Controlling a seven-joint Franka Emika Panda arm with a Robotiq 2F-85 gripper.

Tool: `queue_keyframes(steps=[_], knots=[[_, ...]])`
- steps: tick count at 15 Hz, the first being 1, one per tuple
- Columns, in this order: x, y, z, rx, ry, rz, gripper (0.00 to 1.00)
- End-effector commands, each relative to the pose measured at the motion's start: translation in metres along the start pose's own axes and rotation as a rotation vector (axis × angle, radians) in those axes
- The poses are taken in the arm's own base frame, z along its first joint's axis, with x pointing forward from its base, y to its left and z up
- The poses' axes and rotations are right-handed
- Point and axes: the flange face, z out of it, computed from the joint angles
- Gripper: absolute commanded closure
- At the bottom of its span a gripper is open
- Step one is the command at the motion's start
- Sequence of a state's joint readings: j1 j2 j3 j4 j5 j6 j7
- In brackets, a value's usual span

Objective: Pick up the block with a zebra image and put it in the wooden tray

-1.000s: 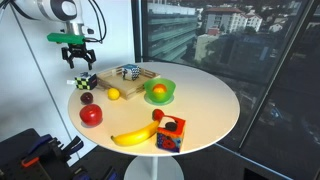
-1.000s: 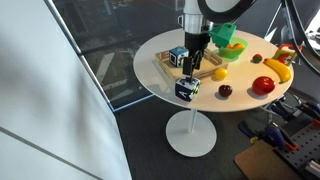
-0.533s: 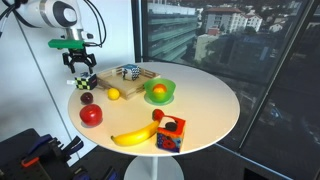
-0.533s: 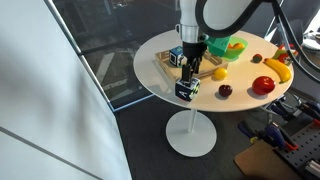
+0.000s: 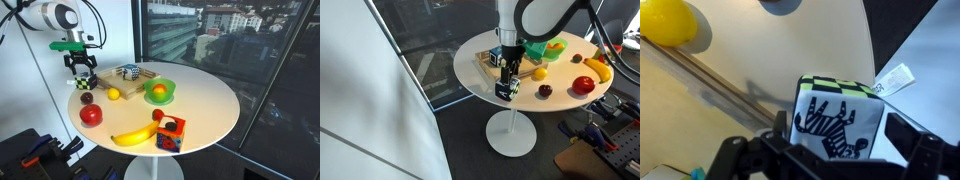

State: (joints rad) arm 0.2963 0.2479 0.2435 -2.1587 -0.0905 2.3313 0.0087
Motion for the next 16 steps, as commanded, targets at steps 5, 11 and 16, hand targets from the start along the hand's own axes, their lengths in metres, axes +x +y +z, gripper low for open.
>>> queue_keyframes(steps=[5, 11, 16], knots=[[0.011, 0.0, 0.004, -0.015, 0.033, 0.02, 0.0], [0.013, 0.0, 0.016, -0.01, 0.018, 0.021, 0.0], [0.013, 0.001, 0.02, -0.004, 0.003, 0.015, 0.34]])
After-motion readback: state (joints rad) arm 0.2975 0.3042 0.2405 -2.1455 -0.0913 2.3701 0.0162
